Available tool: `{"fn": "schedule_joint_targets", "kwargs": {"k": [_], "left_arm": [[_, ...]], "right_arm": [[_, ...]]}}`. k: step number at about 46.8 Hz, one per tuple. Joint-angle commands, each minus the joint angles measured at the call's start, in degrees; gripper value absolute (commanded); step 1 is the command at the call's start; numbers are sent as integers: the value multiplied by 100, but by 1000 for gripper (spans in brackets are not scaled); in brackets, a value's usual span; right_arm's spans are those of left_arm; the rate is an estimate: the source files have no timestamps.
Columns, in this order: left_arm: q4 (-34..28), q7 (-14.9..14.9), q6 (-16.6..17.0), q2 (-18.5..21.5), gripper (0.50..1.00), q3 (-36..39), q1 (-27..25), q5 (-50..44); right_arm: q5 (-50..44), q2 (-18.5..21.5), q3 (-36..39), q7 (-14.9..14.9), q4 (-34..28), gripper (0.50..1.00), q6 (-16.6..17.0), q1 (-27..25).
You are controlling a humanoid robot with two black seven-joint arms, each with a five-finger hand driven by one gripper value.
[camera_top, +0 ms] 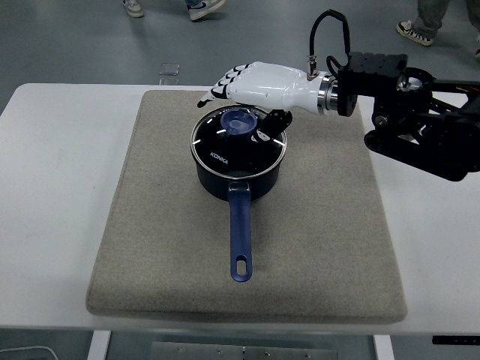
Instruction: Lift the pot lid and place it to the right of the pot.
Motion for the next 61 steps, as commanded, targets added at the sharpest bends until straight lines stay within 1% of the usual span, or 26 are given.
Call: {"fn": "schedule_joint_targets", "kwargs": {"k": [1,7,18,24,36,41,45,61], "left_arm": [[0,3,3,0,1000,0,0,0],[0,3,3,0,1000,0,0,0],[0,3,3,0,1000,0,0,0],[0,3,3,0,1000,0,0,0],[0,-6,3,0,1000,0,0,0],[0,3,3,0,1000,0,0,0],[0,3,-6,0,1000,0,0,0],[0,3,3,0,1000,0,0,0]], "right_arm": [[-8,40,-112,4,-168,887,-36,7],[1,49,-252,13,-177,887,-53,-1],[1,84,-253,4,-177,887,-80,-54],[1,198,-252,-5,-177,887,-88,-54],[1,207,-252,-13,-204,887,-167,-98],[1,268,-252,-5,-344,885,-211,-98],[1,268,-261,-5,-397,885,-273,-98],[1,277,-261,-5,-397,885,-282,-186]]}}
